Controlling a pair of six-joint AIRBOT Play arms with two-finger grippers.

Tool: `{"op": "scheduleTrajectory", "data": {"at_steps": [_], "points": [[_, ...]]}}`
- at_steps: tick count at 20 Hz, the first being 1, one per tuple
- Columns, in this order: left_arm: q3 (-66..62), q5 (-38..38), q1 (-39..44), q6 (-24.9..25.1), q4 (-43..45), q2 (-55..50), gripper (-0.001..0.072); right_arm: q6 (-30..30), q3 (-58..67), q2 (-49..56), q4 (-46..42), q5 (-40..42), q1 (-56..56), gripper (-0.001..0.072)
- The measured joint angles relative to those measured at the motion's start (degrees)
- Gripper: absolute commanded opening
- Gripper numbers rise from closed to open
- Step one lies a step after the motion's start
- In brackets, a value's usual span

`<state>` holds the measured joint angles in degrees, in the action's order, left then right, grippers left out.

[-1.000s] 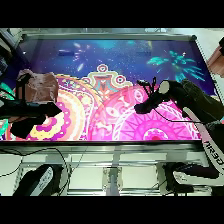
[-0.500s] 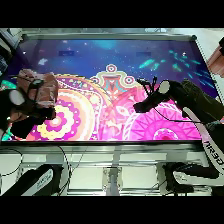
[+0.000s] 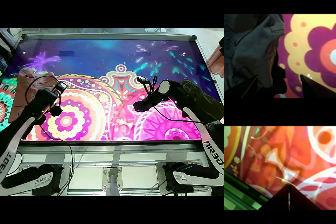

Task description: Fold the clothes and pants, and hang the long-sleeved shirts on hangers.

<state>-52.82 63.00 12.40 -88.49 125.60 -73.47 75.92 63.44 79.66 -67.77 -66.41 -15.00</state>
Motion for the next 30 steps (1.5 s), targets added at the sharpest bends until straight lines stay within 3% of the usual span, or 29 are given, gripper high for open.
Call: {"op": "scheduleTrajectory", "data": {"at_steps": [8,9,13,14,23,27,30], "points": [[0.0,-2.5,-1.8,-1.1,4.3,-5.5,0.0561,0.0,0.0,0.0,0.0,0.0,0.0,0.0010],[0.0,-3.0,-2.2,-1.1,4.5,-6.3,0.0533,0.0,0.0,0.0,0.0,0.0,0.0,0.0010],[0.0,-6.8,-3.7,-2.1,5.4,-8.6,0.0079,0.0,0.0,0.0,0.0,0.0,0.0,0.0010],[-0.1,-7.8,-3.9,-2.5,5.9,-8.8,0.0020,0.0,0.0,0.0,0.0,0.0,0.0,0.0010],[-12.4,-9.2,-3.8,-3.5,6.4,-3.2,0.0017,0.1,0.3,-0.7,0.1,0.5,0.0,0.0010],[-26.0,-8.7,-1.9,2.3,-0.8,6.0,0.0017,0.0,1.9,-3.8,0.1,0.8,0.0,0.0010],[-36.5,-6.5,1.0,9.5,-11.9,12.4,0.0017,0.0,2.6,-8.6,0.0,0.8,0.0,0.0010]]}}
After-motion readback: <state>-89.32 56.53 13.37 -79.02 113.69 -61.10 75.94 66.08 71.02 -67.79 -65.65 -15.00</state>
